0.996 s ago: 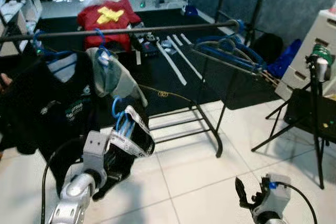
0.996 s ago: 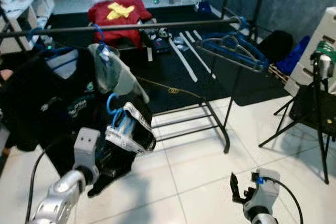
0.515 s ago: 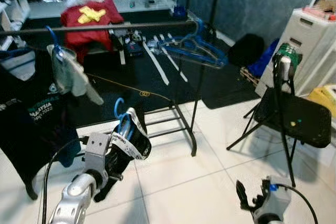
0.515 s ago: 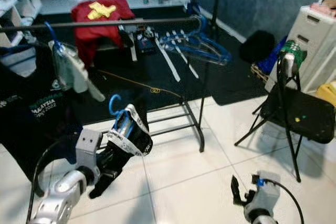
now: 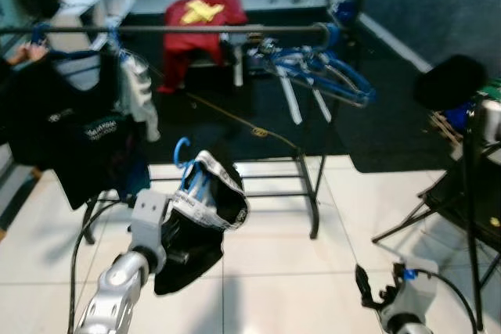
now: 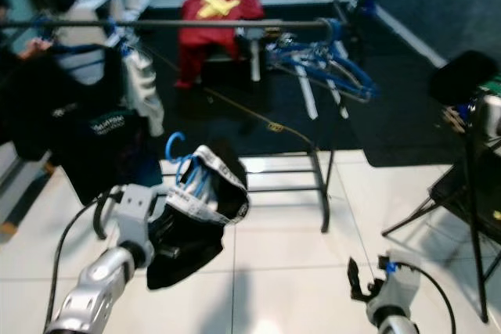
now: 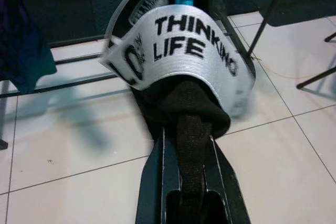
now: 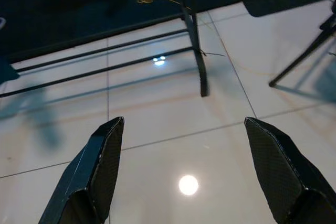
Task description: Hang hanger
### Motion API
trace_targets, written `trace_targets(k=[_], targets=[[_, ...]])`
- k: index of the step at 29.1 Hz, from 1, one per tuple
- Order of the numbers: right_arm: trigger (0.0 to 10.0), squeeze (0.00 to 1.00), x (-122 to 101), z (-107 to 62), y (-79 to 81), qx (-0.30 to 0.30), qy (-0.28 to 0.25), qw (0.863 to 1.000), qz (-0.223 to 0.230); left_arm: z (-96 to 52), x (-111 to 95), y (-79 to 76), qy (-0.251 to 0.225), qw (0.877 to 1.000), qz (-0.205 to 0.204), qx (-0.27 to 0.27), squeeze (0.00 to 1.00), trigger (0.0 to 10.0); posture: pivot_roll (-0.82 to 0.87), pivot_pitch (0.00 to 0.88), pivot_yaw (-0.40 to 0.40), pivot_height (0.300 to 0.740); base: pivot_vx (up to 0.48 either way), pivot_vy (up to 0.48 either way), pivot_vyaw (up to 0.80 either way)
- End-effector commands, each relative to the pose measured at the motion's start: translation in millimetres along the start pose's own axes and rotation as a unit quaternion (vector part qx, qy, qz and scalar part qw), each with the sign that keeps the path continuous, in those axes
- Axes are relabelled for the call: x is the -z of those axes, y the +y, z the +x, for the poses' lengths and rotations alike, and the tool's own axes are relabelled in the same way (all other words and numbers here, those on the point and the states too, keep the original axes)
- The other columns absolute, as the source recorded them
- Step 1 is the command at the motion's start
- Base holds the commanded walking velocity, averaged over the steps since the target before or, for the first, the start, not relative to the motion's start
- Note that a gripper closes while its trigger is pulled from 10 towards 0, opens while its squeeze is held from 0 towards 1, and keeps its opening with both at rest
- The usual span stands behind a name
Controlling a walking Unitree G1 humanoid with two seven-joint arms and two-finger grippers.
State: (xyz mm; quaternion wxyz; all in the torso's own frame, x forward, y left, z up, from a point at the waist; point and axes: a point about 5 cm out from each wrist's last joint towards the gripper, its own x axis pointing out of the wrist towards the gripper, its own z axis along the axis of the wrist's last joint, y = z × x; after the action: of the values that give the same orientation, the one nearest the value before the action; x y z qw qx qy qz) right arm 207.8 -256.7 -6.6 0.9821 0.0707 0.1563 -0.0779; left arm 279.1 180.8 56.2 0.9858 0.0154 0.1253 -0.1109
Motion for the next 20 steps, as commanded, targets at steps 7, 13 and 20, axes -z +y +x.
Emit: trace_targets(k=[7, 13, 20], targets=[[10.0, 0.00, 8, -5.2, -2.8, 0.007, 0.015, 1.000, 0.007, 3.3, -20, 1.5, -0.038, 0.999, 0.005, 0.013, 0.00, 10.0, -0.05, 0.039, -0.006, 0.740, 0.410, 0.000, 0.00], [10.0, 0.00, 7, -4.5, -3.8, 0.007, 0.014, 1.000, 0.007, 5.9, -31, -1.1, -0.058, 0.998, 0.007, 0.025, 0.00, 10.0, -0.05, 0.043, -0.008, 0.740, 0.416, 0.000, 0.00], [10.0, 0.00, 7, -3.8, -4.5, 0.008, 0.013, 1.000, 0.008, 9.4, -40, -4.5, -0.073, 0.997, 0.005, 0.025, 0.00, 10.0, -0.05, 0.045, -0.007, 0.740, 0.421, 0.000, 0.00]])
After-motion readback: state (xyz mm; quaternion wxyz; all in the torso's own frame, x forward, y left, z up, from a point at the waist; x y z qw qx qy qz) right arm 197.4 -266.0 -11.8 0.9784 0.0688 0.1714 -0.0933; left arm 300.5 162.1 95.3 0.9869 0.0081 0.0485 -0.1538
